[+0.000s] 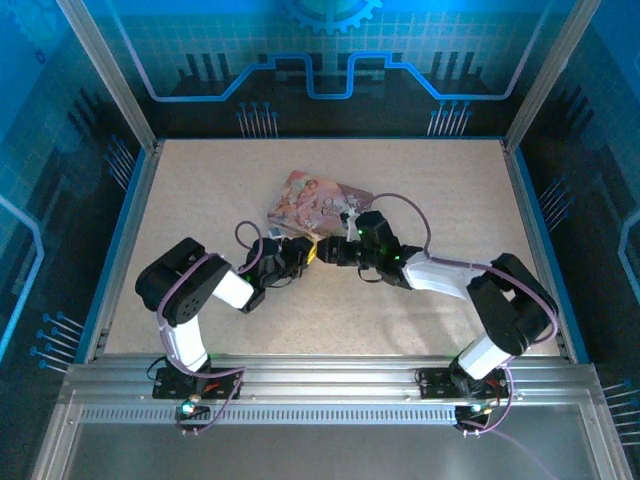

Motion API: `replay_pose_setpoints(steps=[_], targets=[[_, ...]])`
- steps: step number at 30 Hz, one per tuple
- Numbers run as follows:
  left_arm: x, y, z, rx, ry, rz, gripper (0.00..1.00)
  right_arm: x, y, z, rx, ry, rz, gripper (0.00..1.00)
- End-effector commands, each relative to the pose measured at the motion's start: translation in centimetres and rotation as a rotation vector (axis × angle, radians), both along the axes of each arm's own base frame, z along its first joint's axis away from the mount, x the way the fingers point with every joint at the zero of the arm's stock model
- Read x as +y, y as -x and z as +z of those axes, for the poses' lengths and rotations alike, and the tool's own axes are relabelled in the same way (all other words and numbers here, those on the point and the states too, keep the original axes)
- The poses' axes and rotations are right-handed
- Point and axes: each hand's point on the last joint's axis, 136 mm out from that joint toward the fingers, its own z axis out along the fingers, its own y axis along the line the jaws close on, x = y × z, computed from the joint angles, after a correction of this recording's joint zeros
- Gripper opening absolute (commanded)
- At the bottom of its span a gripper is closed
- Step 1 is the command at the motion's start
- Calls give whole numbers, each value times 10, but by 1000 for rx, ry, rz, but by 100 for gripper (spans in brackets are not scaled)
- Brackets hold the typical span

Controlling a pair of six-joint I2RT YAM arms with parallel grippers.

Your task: Unlock the padlock with the key

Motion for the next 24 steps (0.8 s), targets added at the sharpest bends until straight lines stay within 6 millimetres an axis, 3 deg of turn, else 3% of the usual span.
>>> replay_pose_setpoints(steps=[1, 10, 14, 18, 24], targets=[[-1, -3, 27, -89, 5, 1, 4, -14, 12, -1, -80, 112, 50, 53], [-1, -2, 31, -93, -1, -7, 5, -36, 19, 40, -546, 356, 228, 67], [-2, -2, 33, -96, 1, -9, 6, -27, 35, 52, -876, 458, 407, 67], [-2, -2, 33, -95, 1, -9, 6, -15, 47, 34, -1082, 659, 603, 67], [-1, -2, 34, -97, 5, -6, 6, 4, 34, 9, -1178, 857, 664, 67]])
